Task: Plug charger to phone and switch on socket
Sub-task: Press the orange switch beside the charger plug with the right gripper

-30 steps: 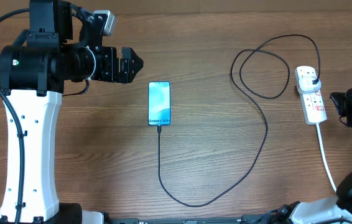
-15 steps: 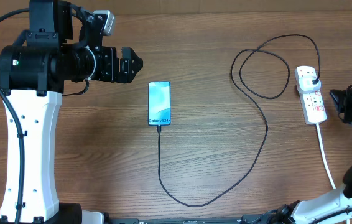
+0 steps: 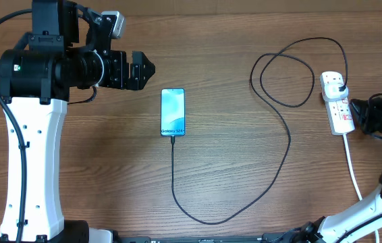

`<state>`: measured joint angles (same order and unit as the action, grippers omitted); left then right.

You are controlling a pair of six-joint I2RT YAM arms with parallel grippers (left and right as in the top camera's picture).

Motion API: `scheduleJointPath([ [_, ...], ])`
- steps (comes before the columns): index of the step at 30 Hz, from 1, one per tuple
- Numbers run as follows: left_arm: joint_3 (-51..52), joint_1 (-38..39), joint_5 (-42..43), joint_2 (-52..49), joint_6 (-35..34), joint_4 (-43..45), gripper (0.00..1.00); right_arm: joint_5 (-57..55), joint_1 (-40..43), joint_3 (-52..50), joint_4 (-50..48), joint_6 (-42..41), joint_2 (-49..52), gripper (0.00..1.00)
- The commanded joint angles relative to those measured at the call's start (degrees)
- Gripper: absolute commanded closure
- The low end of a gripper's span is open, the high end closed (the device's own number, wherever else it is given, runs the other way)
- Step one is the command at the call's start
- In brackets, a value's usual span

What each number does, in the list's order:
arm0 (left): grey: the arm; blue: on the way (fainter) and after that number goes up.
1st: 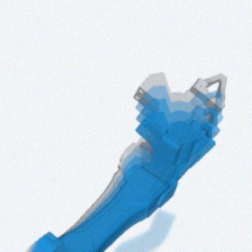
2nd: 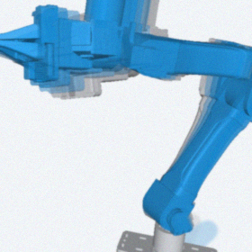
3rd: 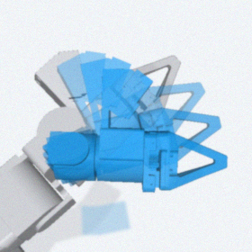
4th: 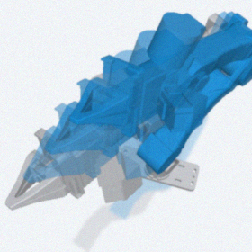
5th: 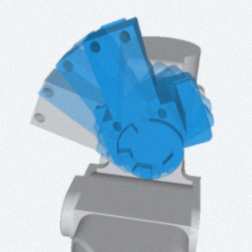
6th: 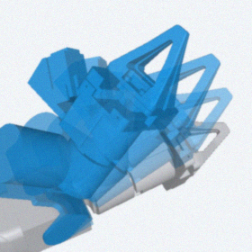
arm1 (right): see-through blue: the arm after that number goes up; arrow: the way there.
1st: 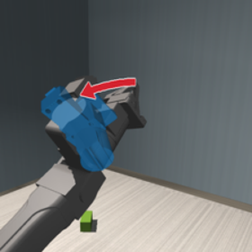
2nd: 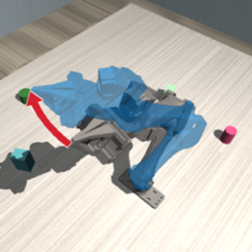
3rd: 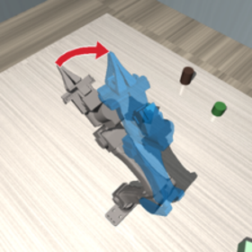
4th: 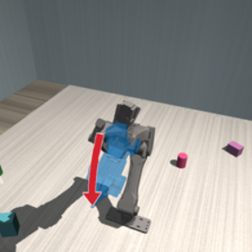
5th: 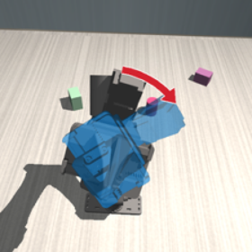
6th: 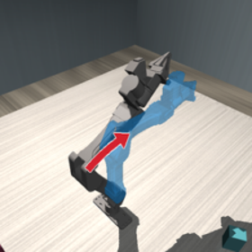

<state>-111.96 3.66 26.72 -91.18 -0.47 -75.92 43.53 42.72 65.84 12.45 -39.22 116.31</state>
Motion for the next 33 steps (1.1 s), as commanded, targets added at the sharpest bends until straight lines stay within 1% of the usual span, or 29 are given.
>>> scheduleJointPath([
  [1, -0.2, 0.1, -0.3, 0.3, 0.1, -0.2, 0.0, 1.1, -0.1, 1.4, -1.0, 0.3, 0.7, 0.96],
  [11, -0.2, 0.1, -0.3, 0.3, 0.1, -0.2, 0.0, 1.2, -0.7, 1.4, -1.2, 0.7, 0.9, 0.96],
  [19, -0.2, 0.1, -0.3, 0.3, 0.1, -0.2, 0.0, 0.4, -2.9, 1.4, -1.7, 1.7, 1.5, 0.96],
  [33, -0.2, 0.1, -0.3, 0.3, 0.1, -0.2, 0.0, -0.2, -3.0, 1.4, -2.6, 1.7, 2.8, 0.96],
])
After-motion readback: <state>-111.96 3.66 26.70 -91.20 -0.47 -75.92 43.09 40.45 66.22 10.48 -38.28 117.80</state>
